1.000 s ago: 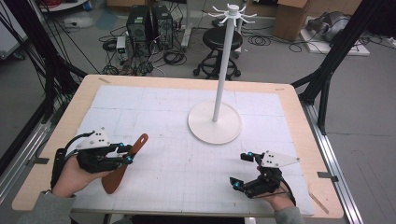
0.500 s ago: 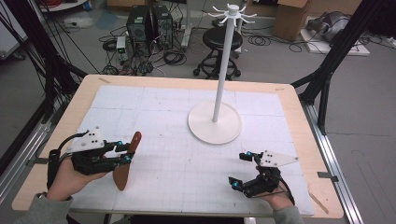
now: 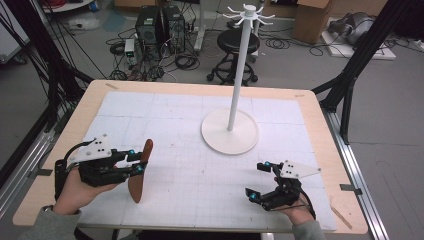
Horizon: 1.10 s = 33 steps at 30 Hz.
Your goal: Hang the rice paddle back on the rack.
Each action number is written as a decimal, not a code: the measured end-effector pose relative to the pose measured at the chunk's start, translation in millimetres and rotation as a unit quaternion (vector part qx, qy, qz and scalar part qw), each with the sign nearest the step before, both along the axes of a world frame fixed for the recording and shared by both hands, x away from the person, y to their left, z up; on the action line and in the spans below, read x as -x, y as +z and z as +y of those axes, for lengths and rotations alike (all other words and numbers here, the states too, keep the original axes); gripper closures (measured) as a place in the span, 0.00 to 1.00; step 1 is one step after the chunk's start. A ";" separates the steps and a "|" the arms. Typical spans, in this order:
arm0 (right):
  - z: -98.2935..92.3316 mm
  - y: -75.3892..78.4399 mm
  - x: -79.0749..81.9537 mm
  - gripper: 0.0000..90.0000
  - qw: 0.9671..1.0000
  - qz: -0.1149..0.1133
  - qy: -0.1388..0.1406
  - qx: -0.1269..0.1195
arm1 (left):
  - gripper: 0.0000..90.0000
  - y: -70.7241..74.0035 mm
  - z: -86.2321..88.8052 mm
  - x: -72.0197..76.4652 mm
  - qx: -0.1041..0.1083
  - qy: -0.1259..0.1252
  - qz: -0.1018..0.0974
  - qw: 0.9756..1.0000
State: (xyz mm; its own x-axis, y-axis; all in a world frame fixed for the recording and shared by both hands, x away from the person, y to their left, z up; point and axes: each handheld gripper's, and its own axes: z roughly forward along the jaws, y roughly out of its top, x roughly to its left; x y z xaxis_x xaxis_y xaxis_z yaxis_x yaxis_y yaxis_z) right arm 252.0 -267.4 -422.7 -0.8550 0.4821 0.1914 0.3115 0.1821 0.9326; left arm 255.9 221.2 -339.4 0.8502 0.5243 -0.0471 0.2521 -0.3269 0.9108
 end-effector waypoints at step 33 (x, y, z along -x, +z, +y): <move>-9.8 3.5 -10.6 0.00 0.999 -0.008 -0.023 -0.039 | 0.72 50.7 -39.9 -56.2 0.059 -0.023 -0.022 0.998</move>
